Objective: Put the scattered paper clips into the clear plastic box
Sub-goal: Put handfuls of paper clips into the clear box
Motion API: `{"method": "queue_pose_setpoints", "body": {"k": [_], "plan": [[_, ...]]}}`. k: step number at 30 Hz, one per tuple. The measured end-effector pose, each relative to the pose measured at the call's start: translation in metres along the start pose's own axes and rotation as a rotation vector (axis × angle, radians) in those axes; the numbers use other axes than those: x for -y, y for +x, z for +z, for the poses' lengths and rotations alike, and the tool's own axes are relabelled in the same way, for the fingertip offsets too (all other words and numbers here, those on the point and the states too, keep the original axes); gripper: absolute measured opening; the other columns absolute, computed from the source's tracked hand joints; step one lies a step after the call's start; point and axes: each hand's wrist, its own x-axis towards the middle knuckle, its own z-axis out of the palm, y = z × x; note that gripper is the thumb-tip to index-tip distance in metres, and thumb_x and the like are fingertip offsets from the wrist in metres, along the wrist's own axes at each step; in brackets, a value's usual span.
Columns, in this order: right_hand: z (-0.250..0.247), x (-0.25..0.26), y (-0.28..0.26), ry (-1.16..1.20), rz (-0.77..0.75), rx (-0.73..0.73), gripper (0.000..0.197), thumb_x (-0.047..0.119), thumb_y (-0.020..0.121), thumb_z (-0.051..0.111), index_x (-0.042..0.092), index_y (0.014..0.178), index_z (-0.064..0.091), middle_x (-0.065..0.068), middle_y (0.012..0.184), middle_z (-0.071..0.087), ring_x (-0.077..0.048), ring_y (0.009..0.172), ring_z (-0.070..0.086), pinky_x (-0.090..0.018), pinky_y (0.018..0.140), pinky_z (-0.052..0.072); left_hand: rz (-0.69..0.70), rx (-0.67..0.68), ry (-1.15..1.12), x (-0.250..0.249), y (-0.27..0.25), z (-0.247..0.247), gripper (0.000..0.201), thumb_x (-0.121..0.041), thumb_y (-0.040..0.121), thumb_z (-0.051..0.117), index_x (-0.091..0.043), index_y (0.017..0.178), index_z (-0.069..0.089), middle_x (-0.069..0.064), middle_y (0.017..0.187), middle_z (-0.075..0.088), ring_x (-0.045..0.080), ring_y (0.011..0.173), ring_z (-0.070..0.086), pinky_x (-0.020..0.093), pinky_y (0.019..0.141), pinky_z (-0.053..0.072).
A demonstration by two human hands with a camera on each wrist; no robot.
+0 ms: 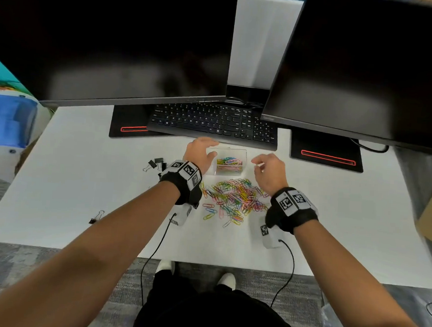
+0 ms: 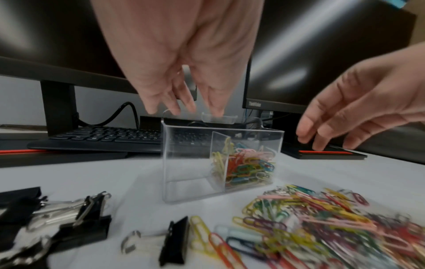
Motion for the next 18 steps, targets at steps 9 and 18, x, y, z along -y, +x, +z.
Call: {"method": "queue_pose_setpoints", "body": {"k": [9, 18], "plan": [[0.011, -0.066, -0.059, -0.343, 0.173, 0.481, 0.108, 0.063, 0.079, 0.058, 0.011, 0.151, -0.003, -0.005, 0.159, -0.013, -0.024, 0.148, -0.006, -0.054, 0.116, 0.014, 0.139, -0.086, -0.060, 0.005, -0.071, 0.014, 0.030, -0.006, 0.087, 0.056, -0.012, 0.116, 0.064, 0.004, 0.124, 0.052, 0.017, 0.117, 0.051, 0.020, 0.105, 0.032], [0.026, -0.056, -0.078, -0.358, 0.027, 0.631, 0.091, 0.052, 0.089, 0.052, 0.012, 0.151, -0.001, -0.004, 0.158, -0.019, -0.025, 0.147, -0.012, -0.056, 0.116, 0.009, 0.021, 0.208, -0.010, 0.012, -0.101, 0.044, 0.029, -0.003, 0.085, 0.055, -0.012, 0.109, 0.069, 0.008, 0.118, 0.059, 0.022, 0.112, 0.056, 0.025, 0.101, 0.040]]}}
